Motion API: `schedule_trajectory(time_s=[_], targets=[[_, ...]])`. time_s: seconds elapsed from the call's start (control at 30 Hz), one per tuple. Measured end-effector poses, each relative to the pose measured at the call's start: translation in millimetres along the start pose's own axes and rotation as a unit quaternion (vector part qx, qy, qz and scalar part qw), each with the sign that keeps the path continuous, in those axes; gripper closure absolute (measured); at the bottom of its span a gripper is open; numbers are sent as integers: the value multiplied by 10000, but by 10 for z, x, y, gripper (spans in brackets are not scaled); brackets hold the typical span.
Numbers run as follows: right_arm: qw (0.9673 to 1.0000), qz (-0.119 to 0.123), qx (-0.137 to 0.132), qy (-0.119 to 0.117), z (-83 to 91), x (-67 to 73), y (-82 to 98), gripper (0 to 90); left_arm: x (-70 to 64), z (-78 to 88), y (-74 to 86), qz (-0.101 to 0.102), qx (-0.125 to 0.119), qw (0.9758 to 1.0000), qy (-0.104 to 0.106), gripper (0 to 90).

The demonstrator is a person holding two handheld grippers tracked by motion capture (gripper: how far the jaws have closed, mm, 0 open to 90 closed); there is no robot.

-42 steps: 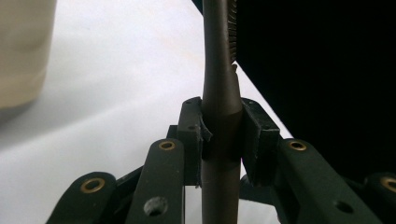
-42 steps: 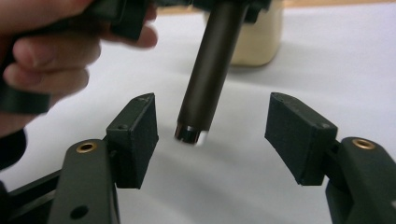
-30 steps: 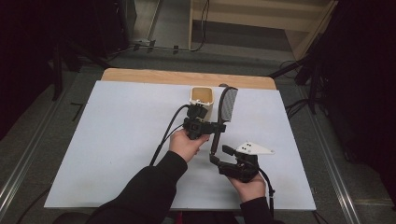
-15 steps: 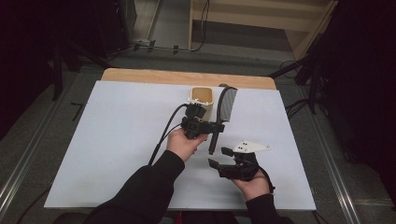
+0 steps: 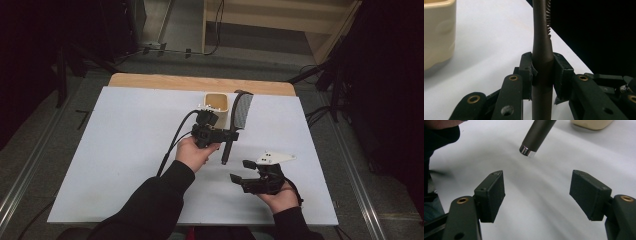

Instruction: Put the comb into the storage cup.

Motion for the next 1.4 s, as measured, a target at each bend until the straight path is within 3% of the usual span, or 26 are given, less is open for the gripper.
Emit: schedule_trajectory(time_s=[0.77,0.87,1.23,1.4], targets=[[9996,-161,141,157,226,-248,258,262,58,181,-95,-136,-313,9994,85,726],[9996,-192,157,156,239,-254,286,262,78,219,-113,-87,-359,9993,96,726],[9994,-252,151,161,301,-286,351,262,127,341,-188,-196,-461,9987,-43,726],[9994,-262,156,141,300,-290,358,262,158,375,-205,-154,-532,9985,-2,726]])
Point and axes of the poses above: each handheld gripper's, and its own axes: z roughly backward along the jaws, y roughly out of its underside, x roughly to its left, the point moved 8 cm from there along -z, roughly forward along the jaws, and after that the axes turned 14 degrees about x, right-handed, at the moved point
